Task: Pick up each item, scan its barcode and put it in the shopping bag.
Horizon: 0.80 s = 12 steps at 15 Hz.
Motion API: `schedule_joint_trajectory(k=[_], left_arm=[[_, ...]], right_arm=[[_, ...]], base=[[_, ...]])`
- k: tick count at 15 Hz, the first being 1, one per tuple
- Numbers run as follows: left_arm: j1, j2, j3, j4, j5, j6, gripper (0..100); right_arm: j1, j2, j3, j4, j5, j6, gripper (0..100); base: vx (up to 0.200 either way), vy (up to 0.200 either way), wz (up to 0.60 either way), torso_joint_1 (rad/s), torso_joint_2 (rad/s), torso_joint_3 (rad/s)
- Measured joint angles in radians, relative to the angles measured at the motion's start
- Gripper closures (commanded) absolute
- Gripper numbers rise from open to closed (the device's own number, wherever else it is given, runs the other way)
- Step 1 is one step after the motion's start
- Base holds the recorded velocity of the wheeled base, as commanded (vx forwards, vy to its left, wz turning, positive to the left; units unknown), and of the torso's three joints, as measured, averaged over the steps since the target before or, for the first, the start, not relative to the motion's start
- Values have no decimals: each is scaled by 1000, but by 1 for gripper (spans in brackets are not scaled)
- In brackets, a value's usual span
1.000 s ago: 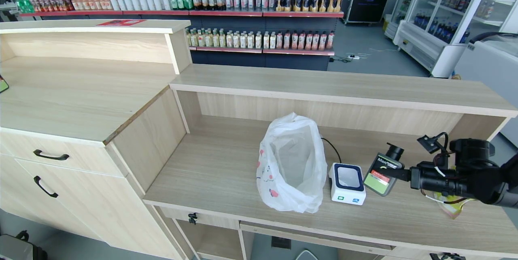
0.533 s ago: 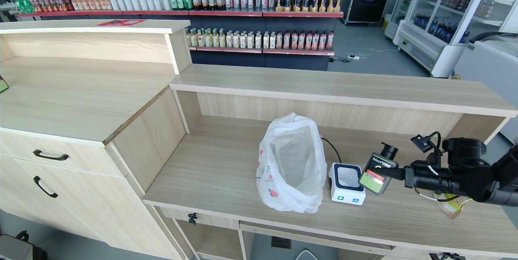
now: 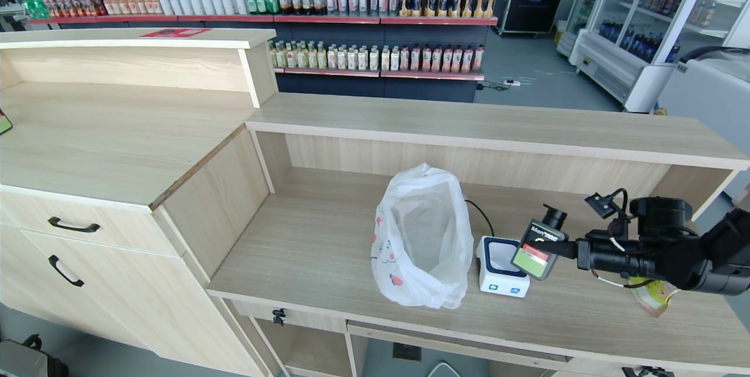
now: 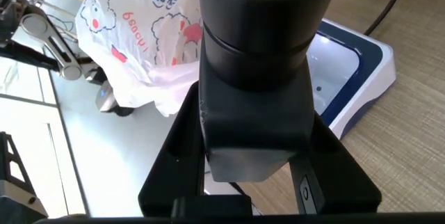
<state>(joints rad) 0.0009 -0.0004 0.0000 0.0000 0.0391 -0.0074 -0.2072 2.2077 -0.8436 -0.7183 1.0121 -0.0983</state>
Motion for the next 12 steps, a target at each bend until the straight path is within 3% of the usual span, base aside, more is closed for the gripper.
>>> schedule_joint_trajectory(k=[3,7,9,12], left_arm=[[0,0,0,0,0,0,0],[0,0,0,0,0,0,0],[1,0,0,0,0,0,0],[1,0,0,0,0,0,0]], right_arm=[[3,-31,9,0,-21,-8,100],[10,-261,84,17,-350,-81,100],[41,-406,168,-16,-440,-147,100],[43,-536,285,-82,-562,-364,100]], base=[[0,0,0,0,0,0],[0,0,0,0,0,0],[0,0,0,0,0,0],[0,0,0,0,0,0]])
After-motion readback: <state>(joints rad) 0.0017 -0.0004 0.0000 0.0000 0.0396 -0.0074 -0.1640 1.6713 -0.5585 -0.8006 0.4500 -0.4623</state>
